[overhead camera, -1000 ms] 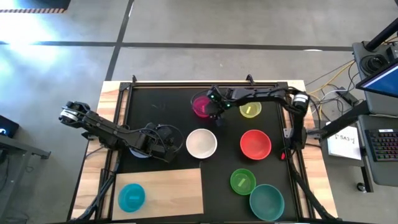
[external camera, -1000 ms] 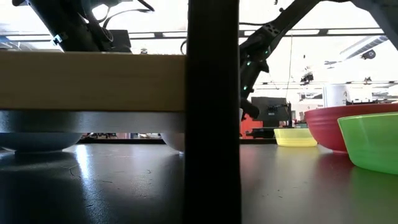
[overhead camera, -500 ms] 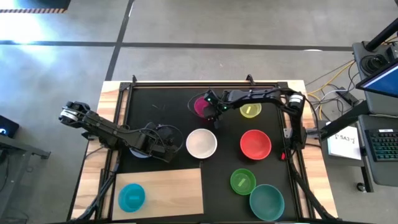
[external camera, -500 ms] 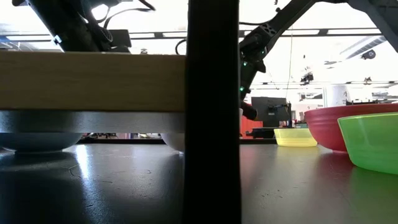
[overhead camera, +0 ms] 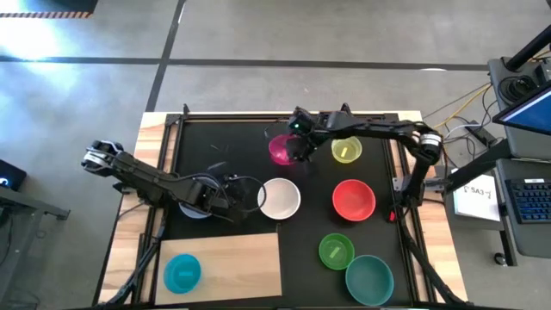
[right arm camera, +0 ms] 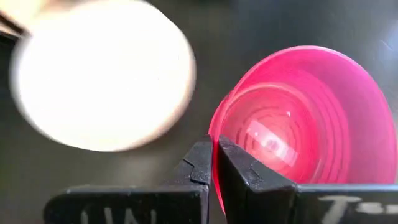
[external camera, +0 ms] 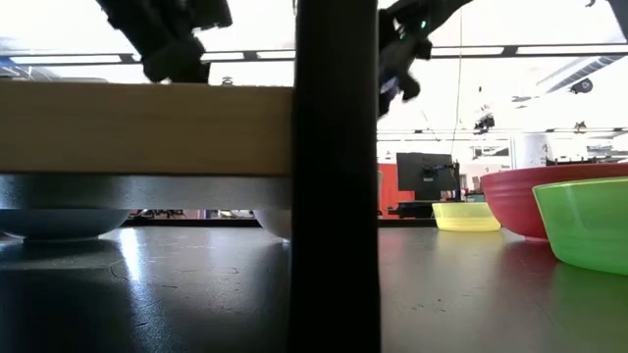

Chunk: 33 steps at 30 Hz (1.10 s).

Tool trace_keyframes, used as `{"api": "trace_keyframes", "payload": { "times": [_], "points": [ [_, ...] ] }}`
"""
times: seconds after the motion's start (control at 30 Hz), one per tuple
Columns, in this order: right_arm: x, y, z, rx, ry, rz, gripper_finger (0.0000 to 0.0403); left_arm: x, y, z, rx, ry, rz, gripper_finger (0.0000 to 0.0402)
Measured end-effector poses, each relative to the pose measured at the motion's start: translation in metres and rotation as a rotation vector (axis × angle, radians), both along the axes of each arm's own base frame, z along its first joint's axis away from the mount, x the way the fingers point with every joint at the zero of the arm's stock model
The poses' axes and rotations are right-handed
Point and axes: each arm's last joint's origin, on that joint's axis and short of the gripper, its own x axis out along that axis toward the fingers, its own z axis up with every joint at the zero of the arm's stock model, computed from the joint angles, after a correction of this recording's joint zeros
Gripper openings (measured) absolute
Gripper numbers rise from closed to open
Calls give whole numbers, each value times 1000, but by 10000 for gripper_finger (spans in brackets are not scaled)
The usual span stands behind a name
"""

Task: Place and stack bowls onto a shelf
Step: Stack the pink bowl on top of the blue bowl on the shelf

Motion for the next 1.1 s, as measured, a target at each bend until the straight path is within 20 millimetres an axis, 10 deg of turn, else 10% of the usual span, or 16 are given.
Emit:
{"api": "trace_keyframes", "payload": {
  "times": [0.73,1.1],
  "points": [
    [-41,147,53,267,38,633,8,51,-52,38,84,-390,-676,145],
    [-35,167,64,214,-79,731,8,63,-62,37,5,-523,-827,144]
  ]
}}
